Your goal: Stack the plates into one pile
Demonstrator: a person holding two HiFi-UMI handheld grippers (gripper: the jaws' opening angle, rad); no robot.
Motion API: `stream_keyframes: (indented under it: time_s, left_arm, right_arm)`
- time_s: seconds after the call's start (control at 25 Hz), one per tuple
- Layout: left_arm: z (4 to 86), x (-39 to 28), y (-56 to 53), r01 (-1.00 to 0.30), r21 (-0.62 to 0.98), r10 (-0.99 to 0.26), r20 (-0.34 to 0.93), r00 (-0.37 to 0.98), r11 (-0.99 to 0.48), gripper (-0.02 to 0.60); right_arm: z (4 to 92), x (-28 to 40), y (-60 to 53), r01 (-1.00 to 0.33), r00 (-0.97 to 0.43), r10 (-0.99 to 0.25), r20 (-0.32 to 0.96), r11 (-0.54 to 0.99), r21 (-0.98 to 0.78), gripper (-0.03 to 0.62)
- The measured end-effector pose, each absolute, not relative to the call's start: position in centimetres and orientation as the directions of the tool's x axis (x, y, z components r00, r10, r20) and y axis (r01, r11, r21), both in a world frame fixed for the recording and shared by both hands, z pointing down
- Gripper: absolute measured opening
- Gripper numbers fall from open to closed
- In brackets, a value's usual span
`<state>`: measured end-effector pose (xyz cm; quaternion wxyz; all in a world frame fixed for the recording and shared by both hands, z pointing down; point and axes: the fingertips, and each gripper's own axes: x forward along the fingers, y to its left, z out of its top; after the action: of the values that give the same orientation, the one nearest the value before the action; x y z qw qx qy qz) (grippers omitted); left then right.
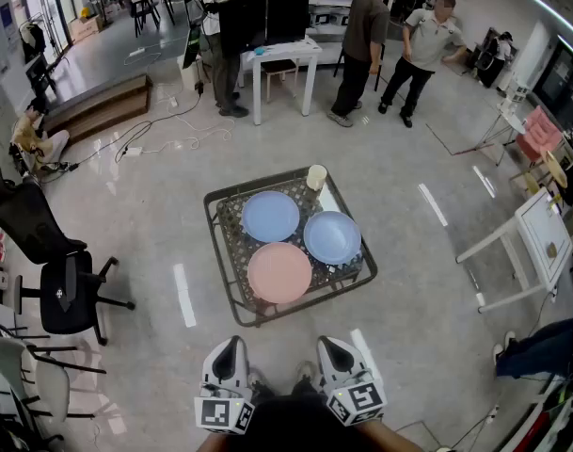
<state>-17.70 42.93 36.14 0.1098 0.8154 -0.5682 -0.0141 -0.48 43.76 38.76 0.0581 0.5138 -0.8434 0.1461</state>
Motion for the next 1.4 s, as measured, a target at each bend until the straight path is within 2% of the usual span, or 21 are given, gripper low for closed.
stream_keyframes:
  time_s: [0.56, 1.16, 1.4]
  left_arm:
    - [36.9, -17.0, 43.3, -0.932, 0.197, -0.935, 0.125, 0.332, -0.304, 0.014]
    - [38.4, -11.0, 43.5, -0.954, 0.177, -0.949, 0.16, 0.271, -0.242, 0.014]
    - [39.0, -10.8, 42.9, -0.964, 0.167, -0.953, 0.186, 0.238, -0.208, 0.014]
  right_arm:
    - [39.0, 0.7, 43.9, -0.875, -0.475, -0.846, 0.243, 0.426, -0.229, 0.008]
    - [42.2, 5.5, 42.5, -0.846, -0.532, -0.798, 0.284, 0.487, -0.217, 0.008]
    - [42.9, 6.3, 40.8, -0.838, -0.544, -0.789, 0.284, 0.491, -0.239, 0.008]
